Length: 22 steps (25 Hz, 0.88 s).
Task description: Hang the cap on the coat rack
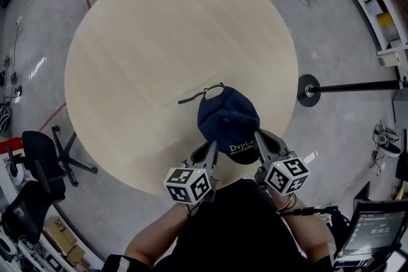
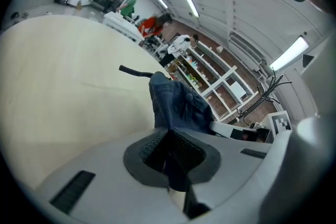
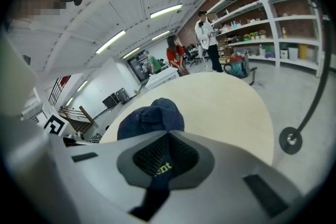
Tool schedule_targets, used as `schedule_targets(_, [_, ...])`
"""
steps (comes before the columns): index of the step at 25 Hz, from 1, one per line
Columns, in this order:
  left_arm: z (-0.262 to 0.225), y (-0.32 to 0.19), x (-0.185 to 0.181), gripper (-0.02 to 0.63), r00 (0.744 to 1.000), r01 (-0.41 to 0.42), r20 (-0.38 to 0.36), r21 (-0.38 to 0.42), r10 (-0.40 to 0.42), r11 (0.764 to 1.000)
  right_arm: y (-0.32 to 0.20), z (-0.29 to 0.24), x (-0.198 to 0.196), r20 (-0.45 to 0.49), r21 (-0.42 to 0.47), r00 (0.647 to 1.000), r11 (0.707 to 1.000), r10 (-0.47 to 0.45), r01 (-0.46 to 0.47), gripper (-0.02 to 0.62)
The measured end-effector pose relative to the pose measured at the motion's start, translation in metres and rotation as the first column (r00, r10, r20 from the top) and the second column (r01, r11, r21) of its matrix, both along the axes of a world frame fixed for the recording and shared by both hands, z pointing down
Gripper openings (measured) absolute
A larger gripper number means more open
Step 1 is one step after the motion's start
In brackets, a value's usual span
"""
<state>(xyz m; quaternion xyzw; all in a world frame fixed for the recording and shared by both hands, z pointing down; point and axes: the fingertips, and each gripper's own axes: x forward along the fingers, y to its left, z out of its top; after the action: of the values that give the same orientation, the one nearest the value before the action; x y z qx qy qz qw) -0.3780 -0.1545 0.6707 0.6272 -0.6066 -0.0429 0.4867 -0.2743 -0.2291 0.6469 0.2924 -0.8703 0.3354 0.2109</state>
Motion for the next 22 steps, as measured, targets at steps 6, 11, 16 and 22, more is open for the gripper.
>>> schedule_targets(6, [-0.021,-0.009,0.032,0.017,0.996,-0.084,0.036,0.048,0.082,0.995,0.000,-0.021,0.039,0.047,0.040,0.995,0.995,0.088,-0.090,0.012])
schedule_targets(11, [-0.044,-0.022,0.078,0.017,0.984,-0.168,0.079,0.097,0.161,0.981,-0.002,-0.042,0.090,0.090,0.070,0.983,0.983,0.161,-0.168,0.012])
schedule_targets(16, [-0.068,-0.022,0.125,0.017,0.972,-0.218,0.113,0.128,0.204,0.968,0.004,-0.063,0.140,0.136,0.107,0.965,0.965,0.225,-0.240,0.012])
schedule_targets(22, [-0.102,-0.017,0.183,0.017,0.954,-0.280,0.166,0.181,0.251,0.943,0.017,-0.092,0.203,0.209,0.148,0.931,0.931,0.300,-0.334,0.012])
